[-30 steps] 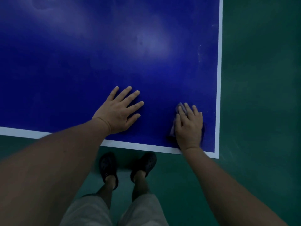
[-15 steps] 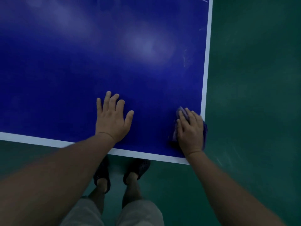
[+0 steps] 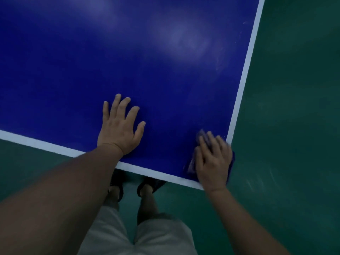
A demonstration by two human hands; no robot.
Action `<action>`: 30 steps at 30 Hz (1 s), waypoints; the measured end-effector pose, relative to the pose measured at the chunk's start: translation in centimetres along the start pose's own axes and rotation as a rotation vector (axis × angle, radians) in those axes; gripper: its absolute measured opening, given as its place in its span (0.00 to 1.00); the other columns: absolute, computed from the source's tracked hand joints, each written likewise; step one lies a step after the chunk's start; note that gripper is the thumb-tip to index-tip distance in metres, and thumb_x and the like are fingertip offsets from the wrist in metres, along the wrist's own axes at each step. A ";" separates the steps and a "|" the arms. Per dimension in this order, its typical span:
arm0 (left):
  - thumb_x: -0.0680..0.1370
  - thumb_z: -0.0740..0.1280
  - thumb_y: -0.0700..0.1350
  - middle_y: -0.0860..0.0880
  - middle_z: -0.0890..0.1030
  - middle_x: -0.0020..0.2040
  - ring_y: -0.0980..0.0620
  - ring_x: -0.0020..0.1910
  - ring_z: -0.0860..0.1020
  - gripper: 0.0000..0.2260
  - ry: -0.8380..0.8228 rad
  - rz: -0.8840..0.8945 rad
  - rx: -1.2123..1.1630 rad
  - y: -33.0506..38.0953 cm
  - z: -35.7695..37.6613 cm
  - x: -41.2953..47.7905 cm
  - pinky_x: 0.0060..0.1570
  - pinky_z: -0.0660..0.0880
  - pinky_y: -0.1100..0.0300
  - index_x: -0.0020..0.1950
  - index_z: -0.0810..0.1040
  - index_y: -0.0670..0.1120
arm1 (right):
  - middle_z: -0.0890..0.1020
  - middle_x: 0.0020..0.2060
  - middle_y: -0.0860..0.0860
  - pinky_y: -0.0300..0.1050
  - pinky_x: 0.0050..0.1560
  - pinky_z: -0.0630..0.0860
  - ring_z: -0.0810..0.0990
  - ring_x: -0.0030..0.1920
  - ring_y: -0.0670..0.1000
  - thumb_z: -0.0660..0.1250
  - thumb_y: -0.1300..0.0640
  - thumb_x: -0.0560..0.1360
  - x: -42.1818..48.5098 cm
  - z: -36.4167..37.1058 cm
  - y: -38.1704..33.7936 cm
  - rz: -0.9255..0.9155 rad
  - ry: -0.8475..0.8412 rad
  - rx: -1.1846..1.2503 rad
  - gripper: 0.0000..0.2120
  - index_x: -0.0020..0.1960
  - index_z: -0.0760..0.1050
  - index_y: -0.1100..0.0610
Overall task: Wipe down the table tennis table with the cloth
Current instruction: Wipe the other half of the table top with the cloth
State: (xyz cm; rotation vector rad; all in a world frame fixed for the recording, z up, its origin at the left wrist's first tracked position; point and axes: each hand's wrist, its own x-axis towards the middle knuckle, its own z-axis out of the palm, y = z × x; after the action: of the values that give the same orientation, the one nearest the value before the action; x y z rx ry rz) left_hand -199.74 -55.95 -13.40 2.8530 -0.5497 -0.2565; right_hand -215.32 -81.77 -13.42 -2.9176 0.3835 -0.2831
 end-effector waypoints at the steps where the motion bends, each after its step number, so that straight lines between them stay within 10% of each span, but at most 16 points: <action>1: 0.80 0.50 0.61 0.41 0.62 0.77 0.41 0.80 0.50 0.28 0.001 0.000 0.001 0.1 0.0 0.1 0.77 0.45 0.36 0.72 0.70 0.45 | 0.77 0.69 0.53 0.66 0.71 0.65 0.73 0.69 0.60 0.63 0.46 0.82 -1.7 0.0 -0.7 -0.038 -0.010 0.009 0.18 0.67 0.79 0.53; 8: 0.80 0.51 0.62 0.40 0.60 0.77 0.39 0.80 0.49 0.28 -0.010 0.015 0.025 0.0 0.2 0.1 0.76 0.46 0.34 0.74 0.69 0.48 | 0.80 0.60 0.55 0.62 0.60 0.72 0.74 0.57 0.58 0.65 0.43 0.81 2.1 -0.1 2.0 -0.440 -0.086 0.053 0.17 0.63 0.82 0.51; 16: 0.80 0.49 0.63 0.42 0.59 0.80 0.42 0.81 0.49 0.29 -0.035 0.073 0.059 0.2 0.2 0.1 0.75 0.43 0.32 0.77 0.66 0.51 | 0.78 0.58 0.57 0.57 0.58 0.70 0.75 0.56 0.61 0.65 0.46 0.81 5.6 0.9 0.1 -0.014 0.016 0.027 0.17 0.65 0.80 0.52; 24: 0.81 0.47 0.63 0.42 0.58 0.80 0.42 0.81 0.49 0.29 -0.063 0.074 0.099 0.1 0.3 0.3 0.75 0.44 0.32 0.78 0.64 0.52 | 0.79 0.57 0.55 0.58 0.54 0.73 0.75 0.53 0.58 0.66 0.47 0.81 3.6 1.7 -3.3 -0.462 -0.050 0.100 0.14 0.64 0.80 0.50; 30: 0.80 0.49 0.63 0.42 0.58 0.79 0.42 0.81 0.49 0.29 -0.089 0.081 0.048 0.0 -0.2 0.4 0.75 0.42 0.32 0.78 0.65 0.52 | 0.80 0.49 0.57 0.62 0.52 0.77 0.78 0.49 0.62 0.72 0.53 0.77 12.8 1.5 -1.5 0.189 0.161 0.189 0.13 0.60 0.75 0.49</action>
State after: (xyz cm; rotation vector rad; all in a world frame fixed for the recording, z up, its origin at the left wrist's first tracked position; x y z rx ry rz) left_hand -199.36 -56.06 -13.20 2.8677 -0.6968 -0.3619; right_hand -202.52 -83.55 -12.41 -2.6589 0.6165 -0.4981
